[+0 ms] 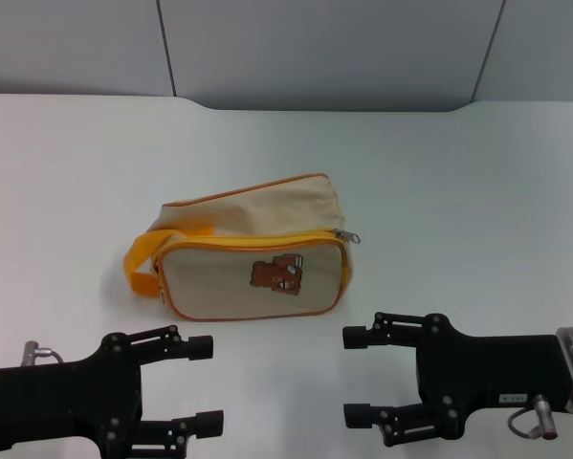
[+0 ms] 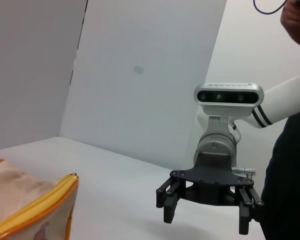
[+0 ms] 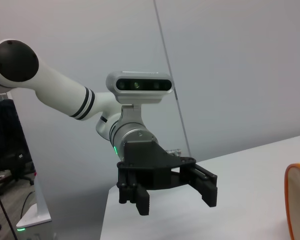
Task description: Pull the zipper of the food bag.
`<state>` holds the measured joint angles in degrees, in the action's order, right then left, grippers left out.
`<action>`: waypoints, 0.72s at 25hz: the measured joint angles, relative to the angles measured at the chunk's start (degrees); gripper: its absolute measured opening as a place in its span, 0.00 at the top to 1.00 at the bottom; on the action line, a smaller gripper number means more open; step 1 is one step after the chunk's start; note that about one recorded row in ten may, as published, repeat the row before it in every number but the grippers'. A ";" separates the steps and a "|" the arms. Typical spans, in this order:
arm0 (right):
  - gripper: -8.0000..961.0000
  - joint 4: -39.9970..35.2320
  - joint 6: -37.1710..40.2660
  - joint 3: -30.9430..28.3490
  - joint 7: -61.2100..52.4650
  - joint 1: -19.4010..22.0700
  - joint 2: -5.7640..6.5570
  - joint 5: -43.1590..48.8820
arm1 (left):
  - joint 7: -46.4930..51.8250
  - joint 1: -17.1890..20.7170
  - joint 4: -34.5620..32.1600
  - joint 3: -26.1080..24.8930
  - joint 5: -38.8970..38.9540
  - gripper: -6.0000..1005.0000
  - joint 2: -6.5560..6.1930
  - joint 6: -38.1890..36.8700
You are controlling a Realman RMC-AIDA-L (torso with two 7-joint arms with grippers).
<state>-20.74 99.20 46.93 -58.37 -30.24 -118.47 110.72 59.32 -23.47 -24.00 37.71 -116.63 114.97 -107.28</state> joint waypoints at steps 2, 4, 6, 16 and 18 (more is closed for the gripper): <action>0.13 0.00 0.10 0.00 0.01 -0.01 -0.06 0.01 | -0.03 0.00 0.00 0.00 0.00 0.18 0.00 0.01; 0.13 0.00 0.13 0.00 0.01 -0.01 -0.12 0.02 | -0.24 0.00 0.01 0.00 0.00 0.18 -0.01 0.05; 0.13 0.00 0.16 0.00 0.02 -0.01 -0.20 0.02 | -0.41 0.01 0.00 0.00 0.02 0.18 -0.01 0.09; 0.13 0.00 0.26 0.00 0.02 0.27 -0.37 0.02 | -0.76 0.01 0.00 -0.01 0.10 0.18 -0.01 0.17; 0.13 0.00 0.24 0.01 0.02 0.29 -0.37 0.02 | -0.84 -0.09 0.04 -0.08 0.17 0.18 -0.01 0.17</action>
<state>-20.75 99.44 46.94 -58.35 -29.96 -118.84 110.75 58.48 -23.56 -23.96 37.63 -116.46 114.96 -107.11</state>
